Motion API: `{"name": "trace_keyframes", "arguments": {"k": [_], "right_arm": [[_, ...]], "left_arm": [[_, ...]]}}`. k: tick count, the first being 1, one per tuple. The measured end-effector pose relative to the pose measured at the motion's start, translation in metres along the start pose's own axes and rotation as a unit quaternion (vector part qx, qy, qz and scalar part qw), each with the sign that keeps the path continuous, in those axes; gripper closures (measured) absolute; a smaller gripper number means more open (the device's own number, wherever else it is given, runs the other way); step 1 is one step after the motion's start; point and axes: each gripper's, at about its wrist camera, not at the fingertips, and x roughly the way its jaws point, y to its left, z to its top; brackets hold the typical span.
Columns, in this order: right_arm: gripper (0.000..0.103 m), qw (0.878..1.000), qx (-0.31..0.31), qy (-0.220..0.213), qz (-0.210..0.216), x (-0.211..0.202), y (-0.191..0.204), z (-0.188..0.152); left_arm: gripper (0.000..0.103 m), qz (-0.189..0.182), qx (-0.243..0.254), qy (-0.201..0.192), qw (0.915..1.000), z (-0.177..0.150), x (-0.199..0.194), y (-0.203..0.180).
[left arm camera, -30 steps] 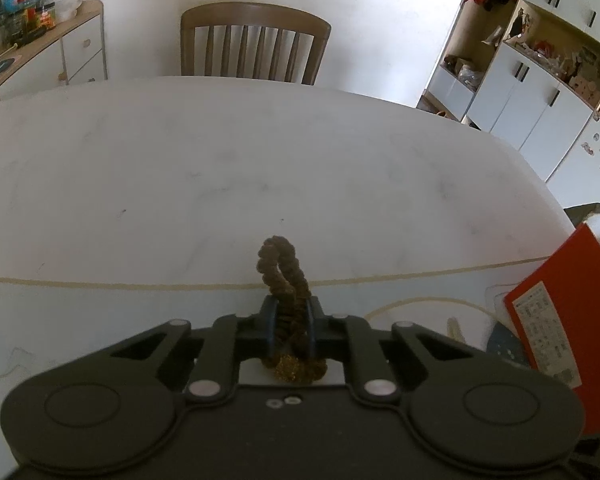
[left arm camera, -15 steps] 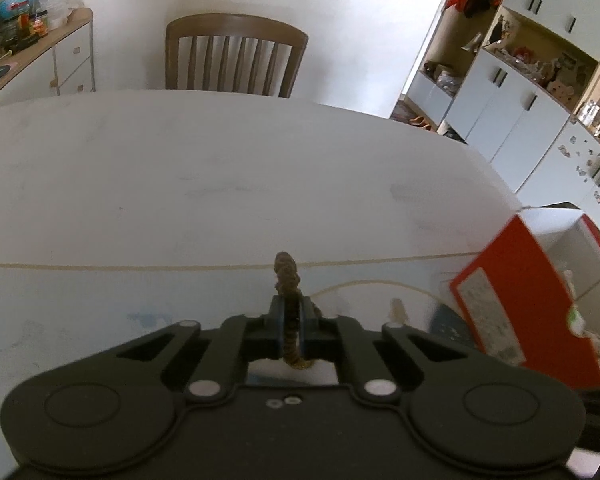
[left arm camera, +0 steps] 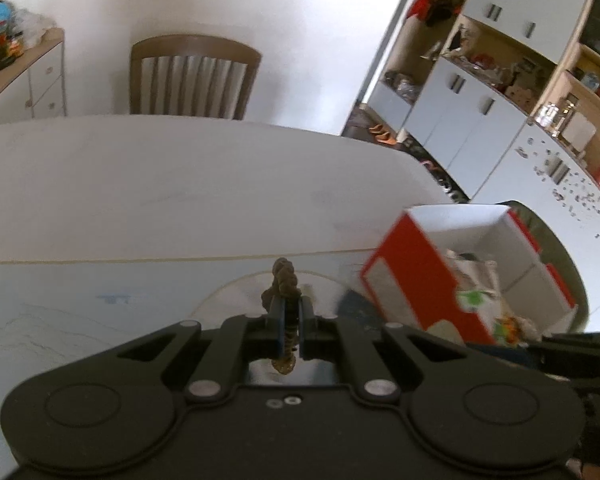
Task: Organize objects
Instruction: 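Carry the eraser and bracelet with both tools into the shoebox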
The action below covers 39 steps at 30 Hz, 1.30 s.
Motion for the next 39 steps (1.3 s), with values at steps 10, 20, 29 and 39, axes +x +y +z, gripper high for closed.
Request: {"name": "trace_keyframes", "arguments": {"k": [10,20,29,39], "right_arm": [[0.082,0.999,0.015,-0.029,-0.012,-0.035,-0.053,0.002],[0.082,0.999,0.019,-0.046,-0.012,-0.058,-0.112,-0.003],[0.082,0.998,0.017,-0.055,-0.025,-0.067,-0.168,-0.005],[0.082,0.998,0.015,-0.051,-0.040,-0.060,-0.213,-0.006]], "left_arm": [[0.099,-0.023,0.029,-0.011,0.9993,0.001,-0.015,-0.066],[0.099,-0.030,0.055,-0.032,0.9975,0.008,-0.015,-0.135],[0.099,-0.037,0.075,-0.043,0.9956,0.016,-0.005,-0.187],[0.099,-0.060,0.088,-0.031,0.9938,0.018,0.019,-0.228]]}}
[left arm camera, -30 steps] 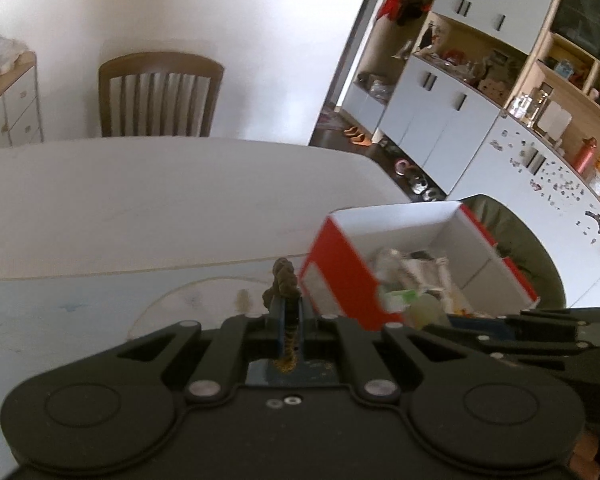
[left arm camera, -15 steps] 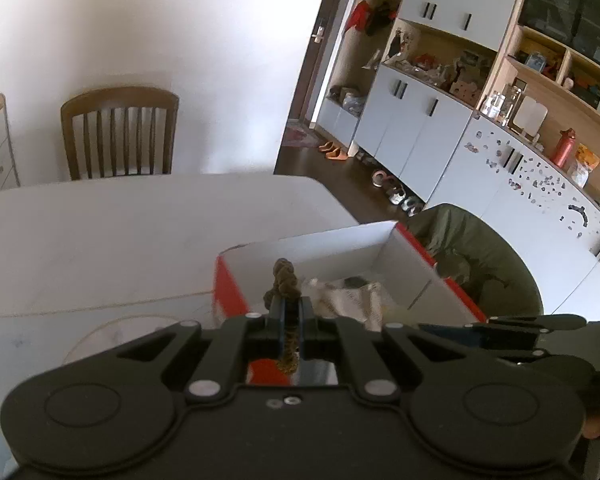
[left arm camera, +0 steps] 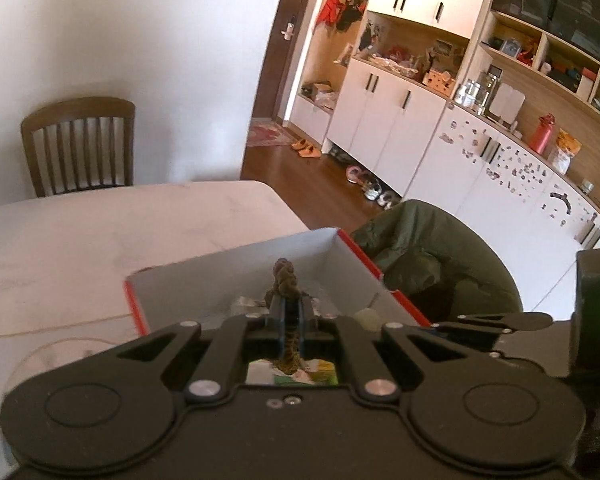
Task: Organize objects
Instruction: 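Carry the eraser and bracelet with both tools into the shoebox, then open both tools to drop the eraser and bracelet inside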
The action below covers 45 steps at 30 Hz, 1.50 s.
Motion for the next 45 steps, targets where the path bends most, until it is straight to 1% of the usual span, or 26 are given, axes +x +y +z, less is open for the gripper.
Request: {"name": "trace_keyframes", "arguments": {"k": [4,9,14,18,23,29,37,43,45], "right_arm": [[0.082,1.000,-0.002,0.006,-0.007,0.010,-0.013,-0.003],[0.082,1.000,-0.006,0.018,-0.010,0.024,-0.026,-0.004],[0.082,0.999,-0.018,0.033,-0.005,0.038,-0.032,-0.005],[0.082,0.999,-0.026,0.044,0.001,0.049,-0.034,-0.006],[0.082,0.997,-0.043,0.060,0.005,0.059,-0.035,-0.008],[0.082,0.995,-0.061,0.080,0.007,0.072,-0.033,-0.014],[0.082,0.993,-0.067,0.099,0.010,0.083,-0.036,-0.017],[0.082,0.992,-0.069,0.101,0.008,0.084,-0.037,-0.018],[0.082,0.993,-0.068,0.098,0.009,0.082,-0.037,-0.018]], "left_arm": [[0.099,-0.018,-0.003,0.025,0.9995,-0.004,0.021,-0.008],[0.099,-0.030,-0.014,0.063,0.9974,-0.016,0.048,-0.009],[0.099,-0.023,-0.015,0.093,0.9953,-0.026,0.071,-0.007],[0.099,-0.020,-0.011,0.108,0.9939,-0.028,0.086,-0.003],[0.099,-0.009,0.000,0.120,0.9927,-0.027,0.101,0.001],[0.099,0.006,-0.002,0.132,0.9912,-0.029,0.114,0.006],[0.098,0.017,0.000,0.150,0.9885,-0.034,0.126,0.006],[0.094,0.026,-0.005,0.158,0.9871,-0.037,0.131,0.010],[0.088,0.030,-0.007,0.158,0.9870,-0.038,0.130,0.011]]}}
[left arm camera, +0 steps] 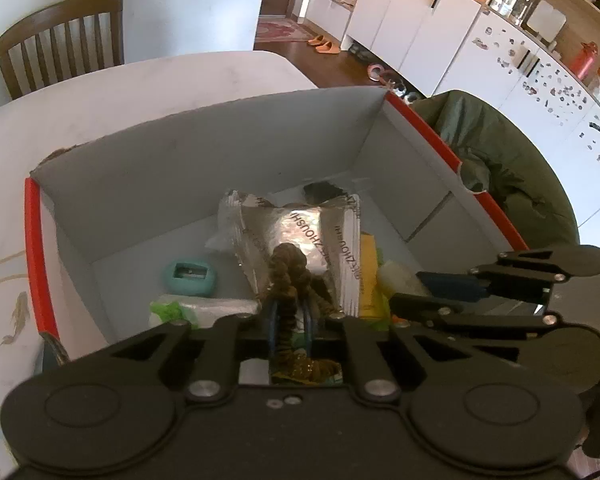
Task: Organize objects
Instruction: 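Open both tools to drop the eraser and bracelet inside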
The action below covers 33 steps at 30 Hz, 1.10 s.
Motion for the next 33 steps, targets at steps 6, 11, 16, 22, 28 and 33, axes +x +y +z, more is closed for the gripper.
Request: {"name": "trace_keyframes", "arguments": {"k": [6,11,16,22,28,33], "right_arm": [[0.082,1.000,-0.009,-0.022,0.009,-0.015,0.003,0.000],[0.082,0.999,0.011,-0.037,0.018,-0.026,-0.001,-0.001],[0.082,0.998,0.023,-0.055,0.030,-0.043,-0.002,-0.003],[0.082,0.995,0.036,-0.078,0.039,-0.065,-0.001,-0.004],[0.082,0.993,0.041,-0.103,0.048,-0.089,0.005,-0.007],[0.082,0.990,0.044,-0.120,0.053,-0.107,0.009,-0.012]], "left_arm": [[0.074,0.008,-0.007,-0.009,0.9999,-0.003,-0.005,0.003],[0.066,0.010,-0.009,-0.021,0.9997,-0.007,-0.014,0.004],[0.059,0.008,-0.012,-0.040,0.9991,-0.011,-0.030,0.001],[0.053,0.015,-0.006,-0.073,0.9972,-0.018,-0.055,-0.006],[0.049,0.023,-0.008,-0.105,0.9942,-0.025,-0.083,-0.011],[0.049,0.032,-0.010,-0.131,0.9908,-0.032,-0.105,-0.014]]}}
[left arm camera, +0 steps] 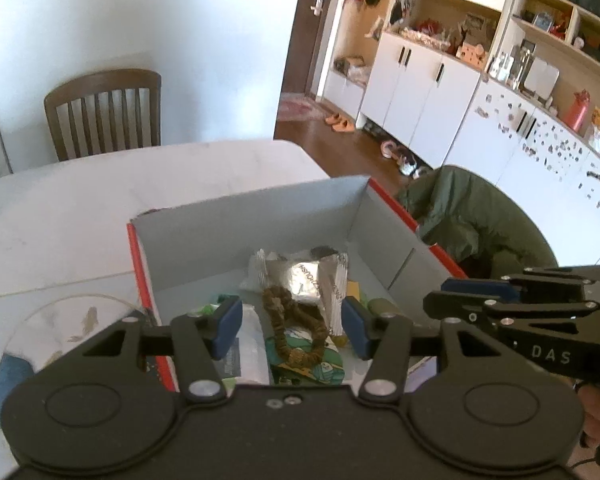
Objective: Organize objects
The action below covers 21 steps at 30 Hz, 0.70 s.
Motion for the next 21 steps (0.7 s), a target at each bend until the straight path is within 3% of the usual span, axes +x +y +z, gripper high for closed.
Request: {"name": "trace_keyframes", "arguments": {"k": [10,13,19,21], "right_arm": [[0.081,1.000,0.010,-0.020,0.008,-0.028,0.009,-0.007],[0.074,0.999,0.010,-0.030,0.007,-0.033,0.013,-0.008],[0.071,0.999,0.005,-0.045,0.011,-0.043,0.020,-0.011],[0.052,0.999,0.001,-0.049,0.010,-0.046,0.022,-0.012]], "left_arm": [[0.043,0.002,0.006,-0.036,0.9993,-0.006,-0.035,-0.008],[0.041,0.001,0.005,-0.041,0.9991,-0.008,-0.042,-0.010],[0.038,0.010,0.010,-0.053,0.9985,-0.014,-0.050,-0.011],[0.032,0.011,0.010,-0.056,0.9983,-0.016,-0.052,-0.011]]}}
